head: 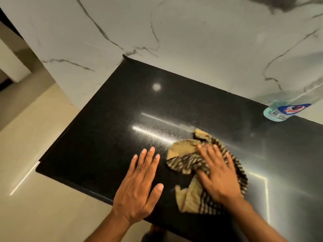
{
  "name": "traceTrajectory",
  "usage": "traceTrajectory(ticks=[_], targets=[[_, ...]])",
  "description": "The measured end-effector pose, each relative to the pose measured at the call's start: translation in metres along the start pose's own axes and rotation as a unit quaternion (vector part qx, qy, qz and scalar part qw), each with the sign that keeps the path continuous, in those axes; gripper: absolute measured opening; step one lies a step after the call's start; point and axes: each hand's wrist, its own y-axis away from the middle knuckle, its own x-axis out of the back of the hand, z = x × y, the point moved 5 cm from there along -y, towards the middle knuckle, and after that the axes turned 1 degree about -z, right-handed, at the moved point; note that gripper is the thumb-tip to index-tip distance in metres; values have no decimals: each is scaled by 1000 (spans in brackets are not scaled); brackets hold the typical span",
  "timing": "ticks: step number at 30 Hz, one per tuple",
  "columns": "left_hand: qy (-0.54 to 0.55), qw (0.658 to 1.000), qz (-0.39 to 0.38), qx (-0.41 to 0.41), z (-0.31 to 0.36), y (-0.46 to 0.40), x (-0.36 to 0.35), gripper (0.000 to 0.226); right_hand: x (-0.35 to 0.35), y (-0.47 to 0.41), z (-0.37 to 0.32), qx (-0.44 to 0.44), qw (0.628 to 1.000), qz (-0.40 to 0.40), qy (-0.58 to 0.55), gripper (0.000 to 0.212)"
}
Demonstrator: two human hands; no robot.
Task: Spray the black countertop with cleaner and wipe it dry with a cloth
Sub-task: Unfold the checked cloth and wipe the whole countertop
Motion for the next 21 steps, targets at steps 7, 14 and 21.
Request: traceTrajectory(ticks=[7, 14, 21], targets=[[-37, 999, -20, -3, -3, -2, -3, 73, 37, -161, 77, -153, 988, 1, -26, 78], [-148, 988, 1, -46, -12, -8, -16, 85, 43, -285, -15, -53, 998, -15, -6, 77], [-220, 975, 14, -12, -18, -8, -26, 51, 40, -347, -79, 25, 999, -30, 22, 76]])
